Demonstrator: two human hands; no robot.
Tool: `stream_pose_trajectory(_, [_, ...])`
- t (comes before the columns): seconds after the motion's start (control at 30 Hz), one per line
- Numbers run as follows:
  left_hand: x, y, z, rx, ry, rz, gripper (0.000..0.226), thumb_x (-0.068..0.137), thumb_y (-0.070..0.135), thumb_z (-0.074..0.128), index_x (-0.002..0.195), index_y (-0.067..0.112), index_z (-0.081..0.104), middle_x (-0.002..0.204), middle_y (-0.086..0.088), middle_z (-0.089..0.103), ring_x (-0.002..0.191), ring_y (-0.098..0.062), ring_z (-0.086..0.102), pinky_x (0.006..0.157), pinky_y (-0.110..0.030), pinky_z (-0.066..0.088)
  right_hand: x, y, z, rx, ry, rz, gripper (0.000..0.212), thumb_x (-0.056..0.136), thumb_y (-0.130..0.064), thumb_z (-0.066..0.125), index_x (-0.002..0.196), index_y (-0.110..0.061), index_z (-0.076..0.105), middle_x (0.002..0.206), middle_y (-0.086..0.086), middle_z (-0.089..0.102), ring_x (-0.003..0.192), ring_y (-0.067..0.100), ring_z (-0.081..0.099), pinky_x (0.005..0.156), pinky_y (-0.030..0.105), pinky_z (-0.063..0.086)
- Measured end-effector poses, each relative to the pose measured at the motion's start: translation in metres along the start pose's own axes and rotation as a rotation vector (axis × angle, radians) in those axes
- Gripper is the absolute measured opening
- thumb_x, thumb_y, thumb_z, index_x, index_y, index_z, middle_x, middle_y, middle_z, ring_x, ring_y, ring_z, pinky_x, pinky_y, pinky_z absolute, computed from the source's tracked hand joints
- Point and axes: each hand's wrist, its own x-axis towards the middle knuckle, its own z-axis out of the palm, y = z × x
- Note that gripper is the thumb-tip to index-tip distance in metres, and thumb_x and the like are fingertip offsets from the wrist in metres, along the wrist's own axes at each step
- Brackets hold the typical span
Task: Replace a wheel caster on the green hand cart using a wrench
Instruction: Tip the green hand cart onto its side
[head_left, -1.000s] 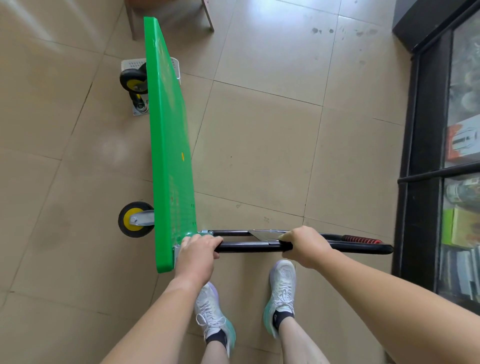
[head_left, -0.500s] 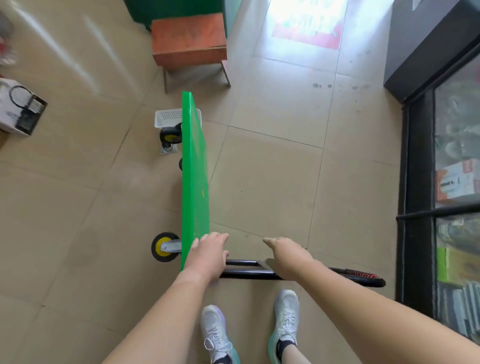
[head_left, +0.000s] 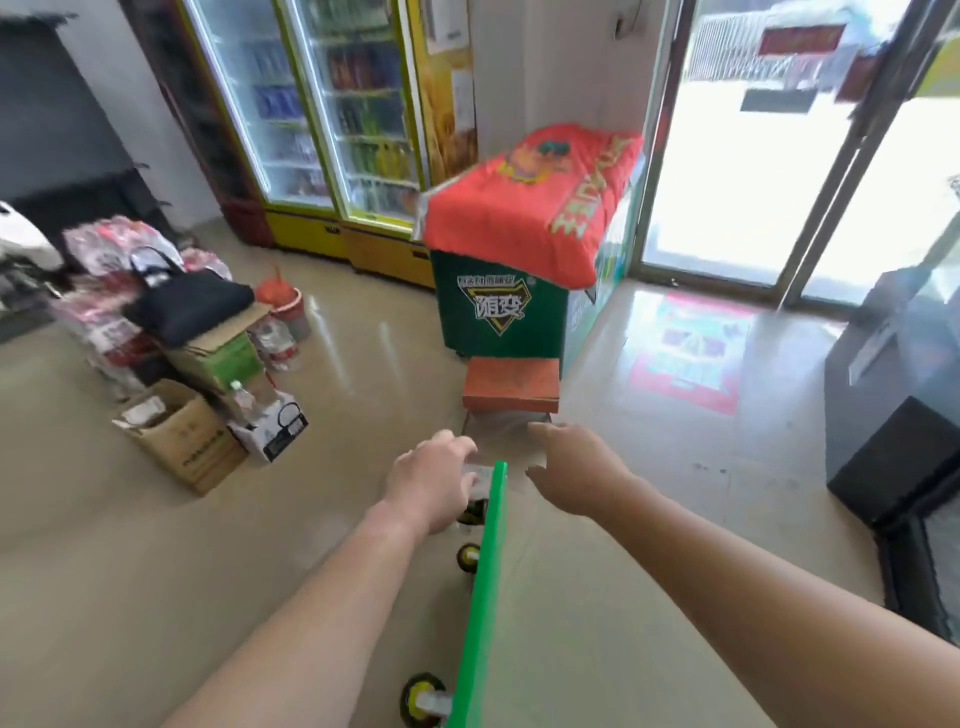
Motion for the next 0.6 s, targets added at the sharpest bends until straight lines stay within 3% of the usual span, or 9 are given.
stream_pose_trajectory(0.1, [-0.02,-0.018,-0.069,0.001,0.098,0.009,0.038,0.102,0.035,0.056,0.139,0.027,0.055,0.136,0.0,0.053,0.122,-0.028,0.058,0.099,-0.037,0.046,-0.001,-0.052,-0.051,-0.024,0.108,-0.066,0.057,0.093,-0.031,0.063,0.146,-0.023,0.044,0.14,0.004,0.056,0.123,0.027,0.056,0.1,0.038,0.052])
stream_pose_trajectory(0.23, [-0.04,-0.061,-0.137,0.004,0.218,0.046,0.04,0.103,0.036,0.055,0.142,0.028,0.053,0.139,0.003,0.052,0.121,-0.025,0.058,0.097,-0.036,0.048,-0.001,-0.123,-0.094,-0.027,0.216,-0.153,0.069,0.093,-0.036,0.063,0.155,-0.026,0.034,0.154,-0.001,0.043,0.137,0.025,0.046,0.111,0.04,0.045])
stream_pose_trajectory(0.43, [-0.051,-0.161,-0.218,0.037,0.34,0.122,0.042,0.103,0.036,0.056,0.143,0.029,0.052,0.142,0.005,0.051,0.122,-0.022,0.057,0.096,-0.038,0.05,0.016,-0.233,-0.109,-0.067,0.359,-0.199,0.073,0.092,-0.04,0.063,0.156,-0.026,0.031,0.157,-0.001,0.04,0.141,0.026,0.041,0.113,0.044,0.041])
stream_pose_trajectory(0.6, [-0.054,-0.242,-0.273,0.074,0.387,0.172,0.042,0.102,0.036,0.058,0.143,0.028,0.052,0.143,0.005,0.052,0.121,-0.021,0.059,0.099,-0.038,0.051,0.038,-0.323,-0.104,-0.081,0.382,-0.209,0.075,0.093,-0.044,0.061,0.157,-0.027,0.027,0.156,-0.003,0.037,0.139,0.026,0.042,0.112,0.042,0.041])
